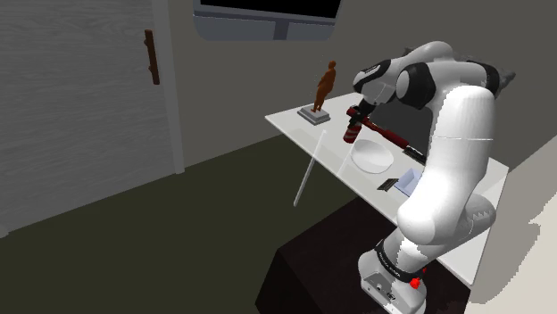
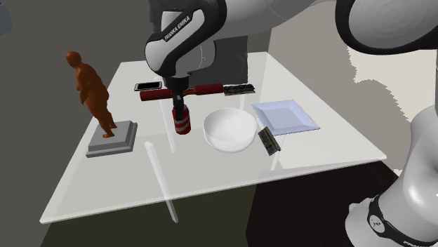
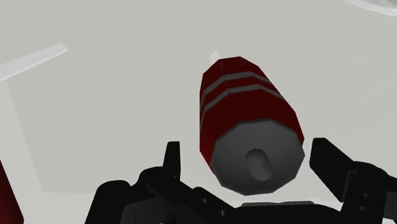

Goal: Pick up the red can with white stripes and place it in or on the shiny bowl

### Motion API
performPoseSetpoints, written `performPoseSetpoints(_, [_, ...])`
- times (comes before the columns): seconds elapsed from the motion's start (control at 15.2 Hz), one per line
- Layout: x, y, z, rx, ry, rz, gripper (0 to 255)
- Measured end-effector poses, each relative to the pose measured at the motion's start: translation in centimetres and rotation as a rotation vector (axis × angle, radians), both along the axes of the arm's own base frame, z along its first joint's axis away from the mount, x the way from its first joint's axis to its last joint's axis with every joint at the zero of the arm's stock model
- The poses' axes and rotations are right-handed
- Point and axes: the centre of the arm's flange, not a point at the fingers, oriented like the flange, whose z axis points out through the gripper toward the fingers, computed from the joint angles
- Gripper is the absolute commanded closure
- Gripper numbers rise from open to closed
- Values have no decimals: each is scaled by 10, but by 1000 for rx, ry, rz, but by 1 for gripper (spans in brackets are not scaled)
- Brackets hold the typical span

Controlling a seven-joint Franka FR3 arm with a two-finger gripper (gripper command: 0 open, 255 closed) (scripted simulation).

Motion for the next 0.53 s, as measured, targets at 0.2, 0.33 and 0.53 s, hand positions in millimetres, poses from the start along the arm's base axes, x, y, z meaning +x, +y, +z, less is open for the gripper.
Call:
performPoseSetpoints(0.2, [1,0,-2,0,0,0,0])
performPoseSetpoints(0.33, [1,0,-2,0,-1,0,0])
performPoseSetpoints(0.53, [1,0,-2,0,-1,0,255])
